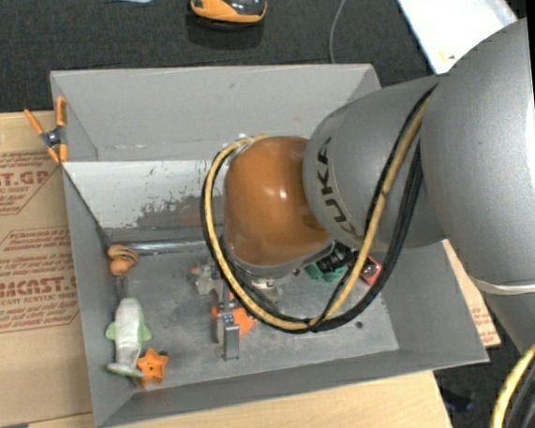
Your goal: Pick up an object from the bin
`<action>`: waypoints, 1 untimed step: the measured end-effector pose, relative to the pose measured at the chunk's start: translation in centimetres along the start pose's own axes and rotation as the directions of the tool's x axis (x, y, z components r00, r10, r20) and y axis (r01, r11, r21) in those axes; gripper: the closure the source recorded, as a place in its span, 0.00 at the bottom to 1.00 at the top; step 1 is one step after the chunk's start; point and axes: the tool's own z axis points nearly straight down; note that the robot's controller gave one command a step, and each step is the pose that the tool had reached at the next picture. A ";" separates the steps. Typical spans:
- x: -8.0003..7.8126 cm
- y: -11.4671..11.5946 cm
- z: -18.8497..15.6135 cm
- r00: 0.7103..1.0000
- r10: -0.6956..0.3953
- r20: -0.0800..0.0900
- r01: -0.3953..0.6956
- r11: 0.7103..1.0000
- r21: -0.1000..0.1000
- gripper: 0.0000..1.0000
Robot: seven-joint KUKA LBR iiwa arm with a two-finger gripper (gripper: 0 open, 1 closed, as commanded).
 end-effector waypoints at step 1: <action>-0.2 -0.1 -0.3 1.000 0.001 0.007 -0.001 1.000 -0.001 0.00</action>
Offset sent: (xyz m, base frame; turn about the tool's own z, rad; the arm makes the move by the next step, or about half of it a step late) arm -0.0179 -0.0704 -0.0418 0.0840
